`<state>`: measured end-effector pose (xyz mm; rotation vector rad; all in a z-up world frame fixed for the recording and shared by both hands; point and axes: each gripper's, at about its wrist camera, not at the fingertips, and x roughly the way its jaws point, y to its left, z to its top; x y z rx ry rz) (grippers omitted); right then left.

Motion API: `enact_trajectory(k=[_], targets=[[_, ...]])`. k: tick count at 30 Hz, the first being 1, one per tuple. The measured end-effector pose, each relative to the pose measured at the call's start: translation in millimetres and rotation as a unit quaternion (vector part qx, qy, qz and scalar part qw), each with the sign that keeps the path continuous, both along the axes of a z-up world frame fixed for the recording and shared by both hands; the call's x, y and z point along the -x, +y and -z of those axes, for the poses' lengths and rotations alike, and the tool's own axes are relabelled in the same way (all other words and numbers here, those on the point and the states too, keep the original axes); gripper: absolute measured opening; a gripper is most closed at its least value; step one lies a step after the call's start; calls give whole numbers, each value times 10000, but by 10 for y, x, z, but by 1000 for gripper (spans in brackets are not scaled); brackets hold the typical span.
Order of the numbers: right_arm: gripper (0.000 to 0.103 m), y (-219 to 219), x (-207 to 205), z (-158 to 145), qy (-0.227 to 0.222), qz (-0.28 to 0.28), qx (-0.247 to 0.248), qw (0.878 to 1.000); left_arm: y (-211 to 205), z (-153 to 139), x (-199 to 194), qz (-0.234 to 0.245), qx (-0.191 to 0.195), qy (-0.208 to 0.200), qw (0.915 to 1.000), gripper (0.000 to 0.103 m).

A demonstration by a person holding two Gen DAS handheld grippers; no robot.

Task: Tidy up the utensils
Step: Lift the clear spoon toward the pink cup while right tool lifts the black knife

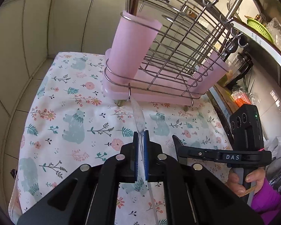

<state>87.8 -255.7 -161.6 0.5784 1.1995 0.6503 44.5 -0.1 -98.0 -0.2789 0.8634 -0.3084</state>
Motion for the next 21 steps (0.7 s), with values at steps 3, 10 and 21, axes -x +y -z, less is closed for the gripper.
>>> enact_trajectory(k=[3, 10, 21], targets=[[2, -79, 49, -195, -431, 119, 94, 9990, 14, -101, 23, -80, -19, -182, 9998, 4], [1, -295, 167, -704, -1472, 509, 343, 9872, 24, -444, 110, -264, -168, -831, 9961, 4], [1, -676, 244, -1312, -2569, 1155, 415, 9586, 4, -1002, 209, -691, -368, -1865, 9793, 4]])
